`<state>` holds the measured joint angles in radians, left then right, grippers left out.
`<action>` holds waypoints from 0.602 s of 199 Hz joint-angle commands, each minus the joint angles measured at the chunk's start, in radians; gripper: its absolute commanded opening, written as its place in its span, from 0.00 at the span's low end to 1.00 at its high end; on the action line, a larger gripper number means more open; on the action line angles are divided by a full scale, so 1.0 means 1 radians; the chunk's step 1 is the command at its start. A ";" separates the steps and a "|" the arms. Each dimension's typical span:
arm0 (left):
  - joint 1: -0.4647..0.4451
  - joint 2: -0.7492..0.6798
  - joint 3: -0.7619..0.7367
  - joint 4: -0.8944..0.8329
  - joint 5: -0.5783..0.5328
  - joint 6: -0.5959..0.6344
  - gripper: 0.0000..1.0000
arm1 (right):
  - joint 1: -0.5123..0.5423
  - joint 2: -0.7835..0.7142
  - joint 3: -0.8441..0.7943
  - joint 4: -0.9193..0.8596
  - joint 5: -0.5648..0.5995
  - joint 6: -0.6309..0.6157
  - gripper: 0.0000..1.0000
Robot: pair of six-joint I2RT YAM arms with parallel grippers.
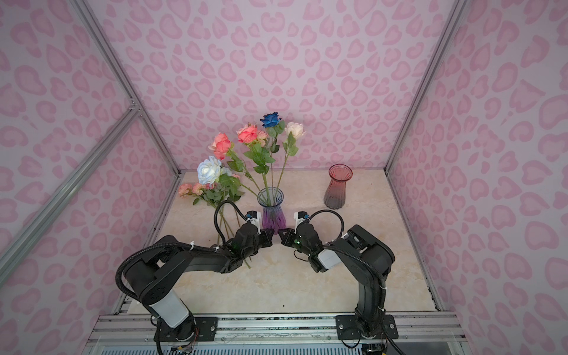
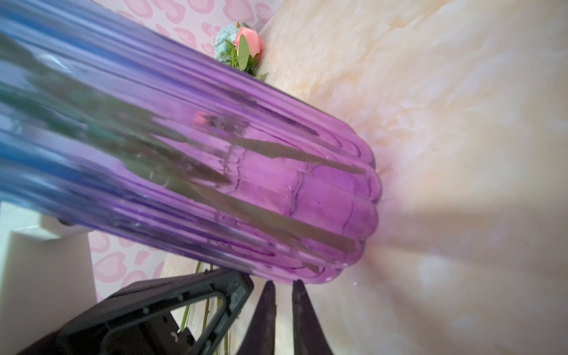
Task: Arrange the flowers into the vase
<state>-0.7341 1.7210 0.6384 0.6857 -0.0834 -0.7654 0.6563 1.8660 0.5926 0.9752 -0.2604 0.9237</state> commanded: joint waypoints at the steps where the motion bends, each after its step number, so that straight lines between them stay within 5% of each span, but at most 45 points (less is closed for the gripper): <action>1: 0.003 0.018 0.026 0.027 -0.006 0.017 0.04 | -0.006 0.007 0.000 0.013 -0.002 -0.009 0.14; 120: 0.027 0.127 0.097 0.034 -0.007 0.047 0.04 | -0.029 -0.083 -0.083 0.002 -0.002 -0.021 0.16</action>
<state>-0.7155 1.8320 0.7162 0.6861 -0.0780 -0.7315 0.6300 1.8118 0.5266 0.9752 -0.2626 0.9234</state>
